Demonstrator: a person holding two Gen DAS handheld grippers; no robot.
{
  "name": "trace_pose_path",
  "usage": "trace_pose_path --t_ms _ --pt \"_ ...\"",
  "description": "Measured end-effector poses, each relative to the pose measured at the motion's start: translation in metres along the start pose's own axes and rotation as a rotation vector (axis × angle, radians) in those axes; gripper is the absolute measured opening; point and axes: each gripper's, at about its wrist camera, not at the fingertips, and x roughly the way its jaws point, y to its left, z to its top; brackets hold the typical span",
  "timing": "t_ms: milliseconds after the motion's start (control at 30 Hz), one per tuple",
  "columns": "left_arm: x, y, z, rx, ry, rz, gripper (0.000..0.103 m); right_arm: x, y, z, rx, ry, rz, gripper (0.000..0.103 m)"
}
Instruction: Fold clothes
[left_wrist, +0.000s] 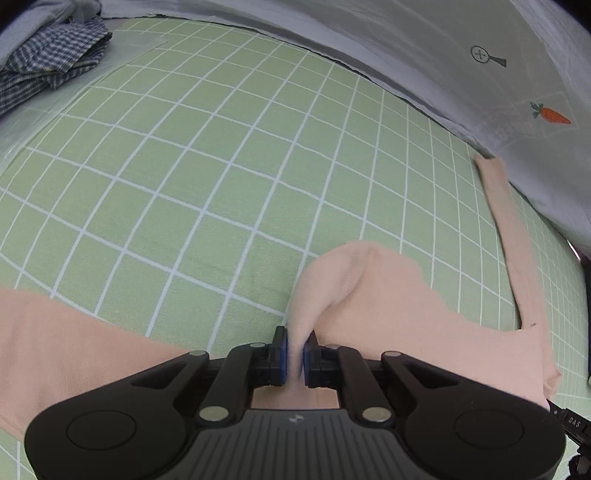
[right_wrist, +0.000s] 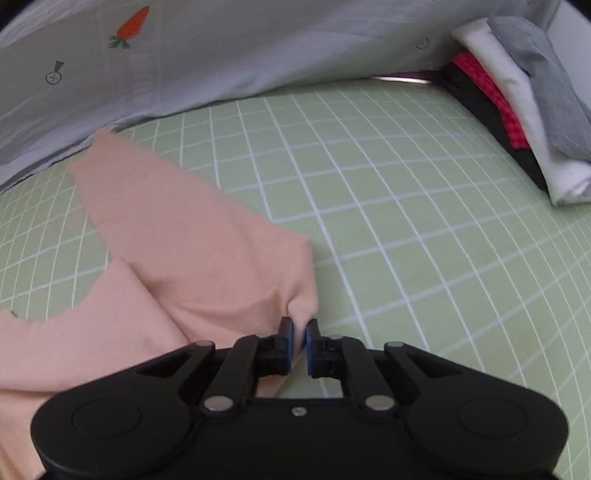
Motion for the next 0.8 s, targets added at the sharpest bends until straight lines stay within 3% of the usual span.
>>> trace_pose_path --t_ms 67,133,167,200,367,533,633,733,767,800 --pt "0.000 -0.004 0.000 0.024 0.001 0.012 0.013 -0.009 -0.011 -0.019 -0.002 0.020 0.010 0.010" --pt "0.000 -0.004 0.000 0.031 0.005 0.014 0.014 -0.013 -0.013 -0.022 -0.023 0.008 0.002 0.025" --pt "0.000 -0.003 0.000 0.026 0.008 0.010 0.014 -0.013 -0.015 -0.019 -0.006 -0.003 -0.012 0.039" --pt "0.000 -0.001 0.000 0.023 0.013 0.007 0.014 -0.012 -0.020 -0.013 0.026 -0.015 -0.008 0.046" --pt "-0.001 0.001 -0.002 0.014 0.015 0.007 0.016 0.011 -0.036 0.026 0.140 -0.053 0.052 0.068" --pt "0.000 -0.002 -0.002 0.015 0.015 0.023 0.016 0.049 -0.015 0.061 0.035 -0.039 0.072 0.069" --pt "0.001 -0.004 -0.003 0.015 0.017 0.030 0.016 0.065 0.002 0.077 -0.043 -0.050 0.102 0.077" --pt "0.001 -0.007 -0.004 0.021 0.018 0.041 0.016 0.073 0.015 0.087 -0.106 -0.070 0.111 0.076" --pt "0.001 -0.008 -0.005 0.025 0.019 0.045 0.016 0.073 0.015 0.089 -0.115 -0.080 0.118 0.070" --pt "0.001 -0.009 -0.006 0.029 0.019 0.049 0.016 0.073 0.016 0.092 -0.123 -0.091 0.125 0.053"
